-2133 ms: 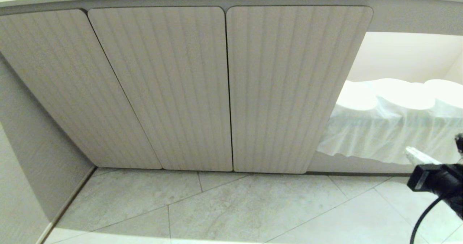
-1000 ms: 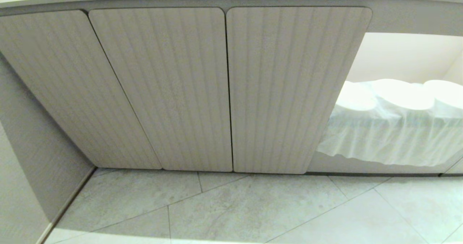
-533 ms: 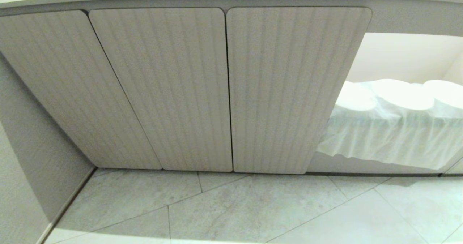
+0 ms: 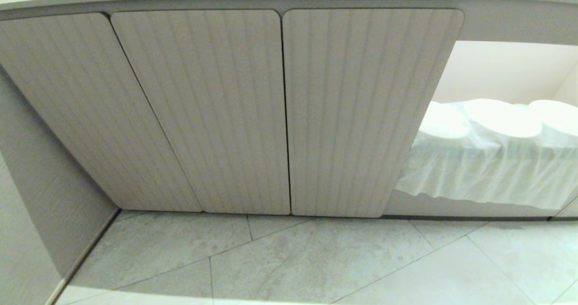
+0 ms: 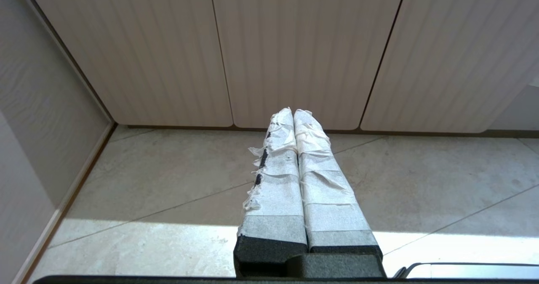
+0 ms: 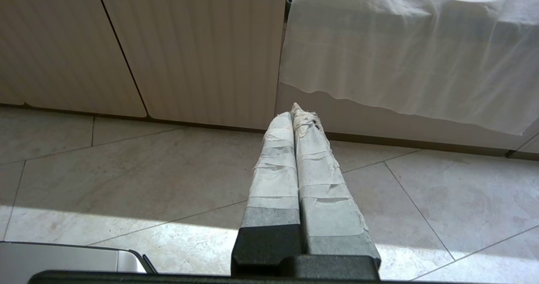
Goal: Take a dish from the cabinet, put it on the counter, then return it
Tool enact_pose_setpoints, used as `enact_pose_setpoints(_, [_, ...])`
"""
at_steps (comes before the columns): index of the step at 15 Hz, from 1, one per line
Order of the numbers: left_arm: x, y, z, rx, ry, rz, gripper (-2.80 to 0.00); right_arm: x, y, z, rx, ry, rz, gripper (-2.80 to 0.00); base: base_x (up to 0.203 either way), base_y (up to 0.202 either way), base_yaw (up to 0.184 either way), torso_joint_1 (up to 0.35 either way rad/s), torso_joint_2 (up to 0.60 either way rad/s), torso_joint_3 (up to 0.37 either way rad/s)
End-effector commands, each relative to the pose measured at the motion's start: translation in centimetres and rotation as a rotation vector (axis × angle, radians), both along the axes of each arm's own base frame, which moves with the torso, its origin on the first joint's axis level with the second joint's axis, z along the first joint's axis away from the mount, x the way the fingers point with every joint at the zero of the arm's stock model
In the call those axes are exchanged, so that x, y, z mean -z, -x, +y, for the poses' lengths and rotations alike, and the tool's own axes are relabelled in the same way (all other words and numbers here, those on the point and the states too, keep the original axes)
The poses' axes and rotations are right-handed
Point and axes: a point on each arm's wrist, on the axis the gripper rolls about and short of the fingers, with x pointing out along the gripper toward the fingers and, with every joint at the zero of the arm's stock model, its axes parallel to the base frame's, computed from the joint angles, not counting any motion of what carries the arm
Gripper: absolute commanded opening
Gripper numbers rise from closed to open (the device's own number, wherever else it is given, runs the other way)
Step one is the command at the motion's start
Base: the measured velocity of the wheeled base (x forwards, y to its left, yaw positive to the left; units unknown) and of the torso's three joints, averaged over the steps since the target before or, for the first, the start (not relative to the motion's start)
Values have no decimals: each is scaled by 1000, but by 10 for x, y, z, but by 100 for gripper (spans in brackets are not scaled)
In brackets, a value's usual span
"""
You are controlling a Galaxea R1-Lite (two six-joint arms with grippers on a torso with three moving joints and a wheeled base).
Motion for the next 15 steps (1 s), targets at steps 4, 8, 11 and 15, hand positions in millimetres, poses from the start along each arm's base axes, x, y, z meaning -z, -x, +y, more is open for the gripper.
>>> enact_pose_setpoints(4, [0,0,0,0,0,0,-280,0,0,0,1,1,1,-280,0,0,0,0,0,0])
enact_pose_setpoints(8, [0,0,0,0,0,0,-280,0,0,0,1,-1,1,-280,0,0,0,0,0,0])
enact_pose_setpoints(11, [0,0,0,0,0,0,-280,0,0,0,-1,-2,0,-280,0,0,0,0,0,0])
enact_pose_setpoints(15, [0,0,0,0,0,0,-280,0,0,0,-1,-4,1,-280,0,0,0,0,0,0])
